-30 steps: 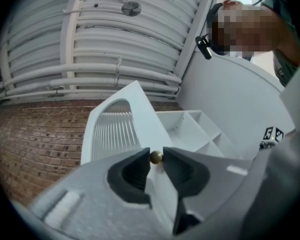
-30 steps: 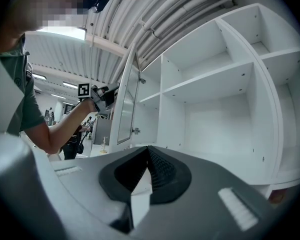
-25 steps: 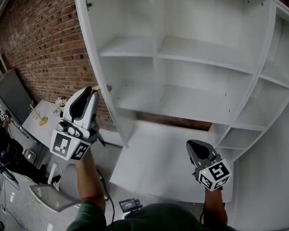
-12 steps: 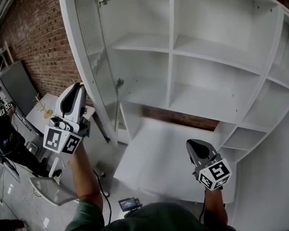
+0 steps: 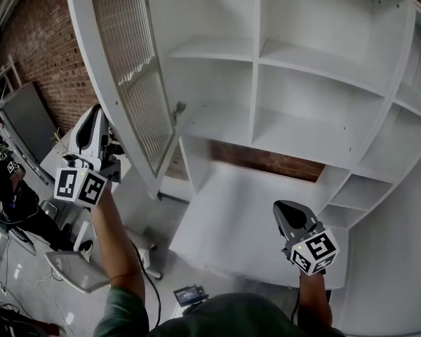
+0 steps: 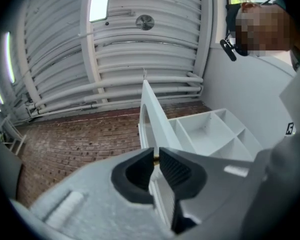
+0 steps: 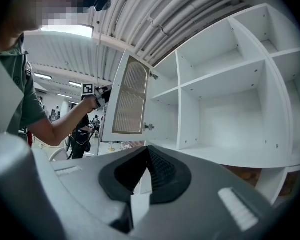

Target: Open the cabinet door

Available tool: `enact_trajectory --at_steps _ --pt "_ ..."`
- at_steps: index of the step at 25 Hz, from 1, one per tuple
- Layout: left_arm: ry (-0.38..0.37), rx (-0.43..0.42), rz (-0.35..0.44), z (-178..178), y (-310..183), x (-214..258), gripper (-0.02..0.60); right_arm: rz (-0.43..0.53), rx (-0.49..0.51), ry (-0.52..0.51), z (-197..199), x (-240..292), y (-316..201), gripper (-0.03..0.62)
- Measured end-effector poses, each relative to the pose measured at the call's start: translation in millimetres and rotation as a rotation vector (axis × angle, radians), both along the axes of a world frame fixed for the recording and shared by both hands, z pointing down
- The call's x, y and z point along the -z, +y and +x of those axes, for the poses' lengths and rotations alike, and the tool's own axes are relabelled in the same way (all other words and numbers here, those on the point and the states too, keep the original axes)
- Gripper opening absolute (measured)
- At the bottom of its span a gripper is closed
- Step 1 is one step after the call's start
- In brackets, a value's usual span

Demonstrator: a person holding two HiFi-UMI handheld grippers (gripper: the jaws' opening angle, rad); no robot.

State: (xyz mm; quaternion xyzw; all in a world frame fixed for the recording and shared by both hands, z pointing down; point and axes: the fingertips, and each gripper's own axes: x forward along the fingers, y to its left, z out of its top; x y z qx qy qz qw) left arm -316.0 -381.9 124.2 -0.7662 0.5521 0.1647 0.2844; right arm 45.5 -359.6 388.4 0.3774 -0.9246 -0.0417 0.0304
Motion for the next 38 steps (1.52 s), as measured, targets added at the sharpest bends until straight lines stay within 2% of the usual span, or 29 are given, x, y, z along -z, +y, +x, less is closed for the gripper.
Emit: enact_trajectory --at_steps 5,10,15,20,24,32,38 --pt "-0.007 0.032 -0.006 -6 6 -1 0.004 0.003 0.015 0.004 -6 -1 10 0.005" --pt "-0.032 0.055 -0.009 0 12 -9 0.003 0.013 0.031 0.006 -9 0 7 0.005" --pt "-0.082 0.075 -0.113 10 12 -59 0.003 0.007 0.074 0.015 -16 -4 5 0.005" --pt "-0.097 0.095 -0.212 -11 53 -109 0.003 0.0 0.122 0.031 -52 -2 35 0.005" --pt "-0.125 0.107 -0.26 -14 69 -143 0.003 0.001 0.138 0.023 -69 -3 33 0.005" --pt "-0.192 0.126 -0.342 15 122 -196 0.003 0.003 0.153 -0.006 -74 0 51 0.005" --pt "-0.238 0.092 -0.372 57 147 -214 0.003 0.002 0.149 -0.02 -65 0 63 0.005"
